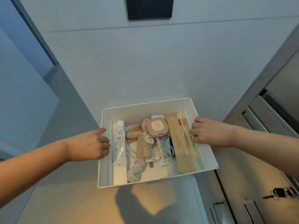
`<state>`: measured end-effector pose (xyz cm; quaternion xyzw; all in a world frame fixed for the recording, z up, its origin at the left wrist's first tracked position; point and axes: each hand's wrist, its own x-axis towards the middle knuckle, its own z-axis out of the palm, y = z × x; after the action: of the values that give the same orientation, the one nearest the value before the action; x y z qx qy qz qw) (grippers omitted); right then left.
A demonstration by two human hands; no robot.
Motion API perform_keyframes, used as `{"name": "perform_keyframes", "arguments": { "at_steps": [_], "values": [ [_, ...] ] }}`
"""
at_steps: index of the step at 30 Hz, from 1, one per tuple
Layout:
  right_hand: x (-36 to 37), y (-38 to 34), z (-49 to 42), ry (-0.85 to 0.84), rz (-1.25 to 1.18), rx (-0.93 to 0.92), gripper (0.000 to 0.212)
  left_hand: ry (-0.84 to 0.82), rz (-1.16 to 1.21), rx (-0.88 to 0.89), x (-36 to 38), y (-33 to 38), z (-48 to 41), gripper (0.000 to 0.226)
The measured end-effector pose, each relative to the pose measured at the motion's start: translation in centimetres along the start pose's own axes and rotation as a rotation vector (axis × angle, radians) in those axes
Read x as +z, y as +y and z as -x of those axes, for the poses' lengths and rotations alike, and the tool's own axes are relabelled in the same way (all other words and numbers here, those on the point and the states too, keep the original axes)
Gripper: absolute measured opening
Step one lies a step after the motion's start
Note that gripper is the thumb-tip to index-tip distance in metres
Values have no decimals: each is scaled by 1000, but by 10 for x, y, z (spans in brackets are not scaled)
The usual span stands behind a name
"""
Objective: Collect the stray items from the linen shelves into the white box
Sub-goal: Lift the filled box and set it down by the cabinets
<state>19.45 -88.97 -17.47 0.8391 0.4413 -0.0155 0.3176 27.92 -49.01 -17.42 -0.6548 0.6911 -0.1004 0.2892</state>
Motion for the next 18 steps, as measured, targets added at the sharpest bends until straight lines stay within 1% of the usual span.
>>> {"name": "perform_keyframes", "arguments": {
  "at_steps": [7,11,18],
  "values": [
    [-44,13,19,77,68,37,25,-2,-48,-45,-42,-12,16,13],
    [-60,18,29,138,69,19,29,12,-57,-57,-61,-16,20,14],
    [-59,32,32,183,73,-29,30,5,-56,-69,-74,-19,20,14]
  ]
}}
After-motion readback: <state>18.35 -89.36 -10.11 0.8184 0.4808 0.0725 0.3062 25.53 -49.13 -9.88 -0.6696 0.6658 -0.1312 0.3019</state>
